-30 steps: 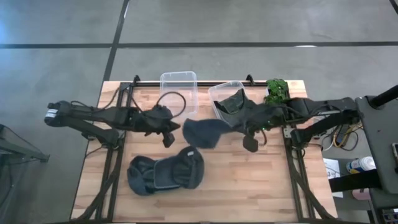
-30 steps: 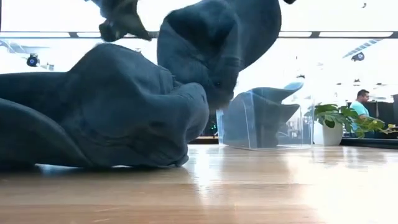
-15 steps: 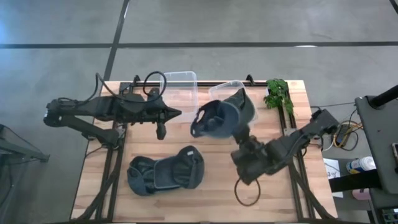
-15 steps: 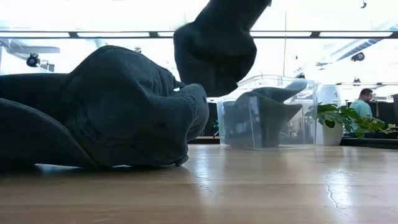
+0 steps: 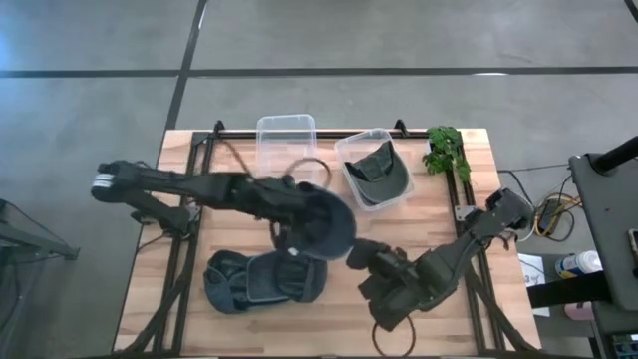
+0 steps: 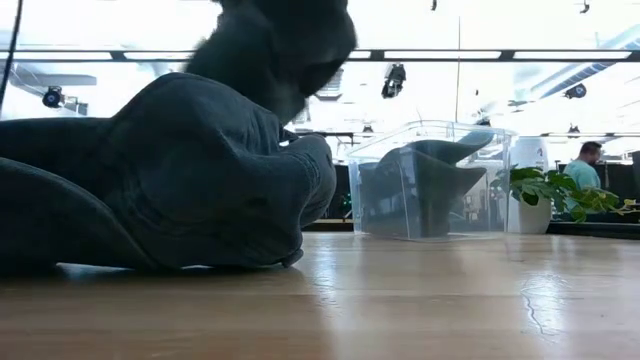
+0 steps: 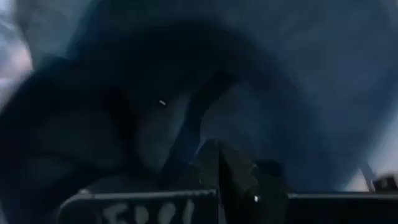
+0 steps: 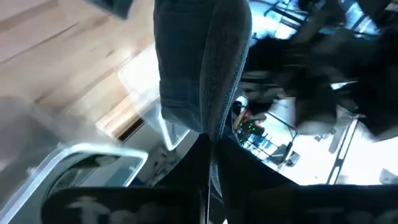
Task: Pick & Place hat
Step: Put the right blue cap into the left bin
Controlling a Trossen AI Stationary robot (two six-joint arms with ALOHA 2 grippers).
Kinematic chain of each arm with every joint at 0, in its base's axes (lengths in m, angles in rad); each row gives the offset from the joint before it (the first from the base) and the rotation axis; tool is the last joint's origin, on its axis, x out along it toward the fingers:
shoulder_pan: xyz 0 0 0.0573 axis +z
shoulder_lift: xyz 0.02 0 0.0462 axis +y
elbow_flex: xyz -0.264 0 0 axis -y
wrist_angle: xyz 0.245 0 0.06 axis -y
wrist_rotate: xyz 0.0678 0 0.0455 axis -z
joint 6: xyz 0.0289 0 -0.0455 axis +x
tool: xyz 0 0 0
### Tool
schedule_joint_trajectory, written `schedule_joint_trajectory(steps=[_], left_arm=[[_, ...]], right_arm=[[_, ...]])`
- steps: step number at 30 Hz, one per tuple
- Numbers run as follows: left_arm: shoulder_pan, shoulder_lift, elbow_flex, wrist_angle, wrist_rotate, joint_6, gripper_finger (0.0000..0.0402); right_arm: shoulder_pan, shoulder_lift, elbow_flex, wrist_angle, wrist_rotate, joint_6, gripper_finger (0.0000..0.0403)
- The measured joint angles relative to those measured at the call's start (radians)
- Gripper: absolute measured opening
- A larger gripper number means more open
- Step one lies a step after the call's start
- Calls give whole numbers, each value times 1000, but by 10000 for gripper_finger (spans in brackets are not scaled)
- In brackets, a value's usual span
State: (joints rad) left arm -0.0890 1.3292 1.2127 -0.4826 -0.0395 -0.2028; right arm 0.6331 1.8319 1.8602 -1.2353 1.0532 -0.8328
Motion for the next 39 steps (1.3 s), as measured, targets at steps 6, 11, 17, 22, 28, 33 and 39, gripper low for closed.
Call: schedule_joint_trajectory(steps=[6, 11, 17, 22, 28, 33, 39], left_arm=[[-19, 154, -2, 2, 94, -5, 0], [-39, 239, -6, 6, 98, -8, 0], [-75, 229, 3, 12, 60, -30, 0], [-124, 75, 18, 18, -173, 7, 0], [-182, -111, 9, -23, -592, 61, 0], [-176, -208, 9, -239, -733, -27, 0], [-172, -288, -6, -517, -759, -296, 0]], right_arm=[[6, 110, 132, -7, 18, -4, 13], [16, 176, 221, -39, 93, -1, 13], [31, 195, 261, -109, 127, 110, 14], [47, 194, 252, -128, 135, 181, 14], [52, 194, 251, -135, 101, 231, 13], [19, 192, 262, -140, 149, 300, 13], [-6, 184, 342, -139, 165, 356, 13]])
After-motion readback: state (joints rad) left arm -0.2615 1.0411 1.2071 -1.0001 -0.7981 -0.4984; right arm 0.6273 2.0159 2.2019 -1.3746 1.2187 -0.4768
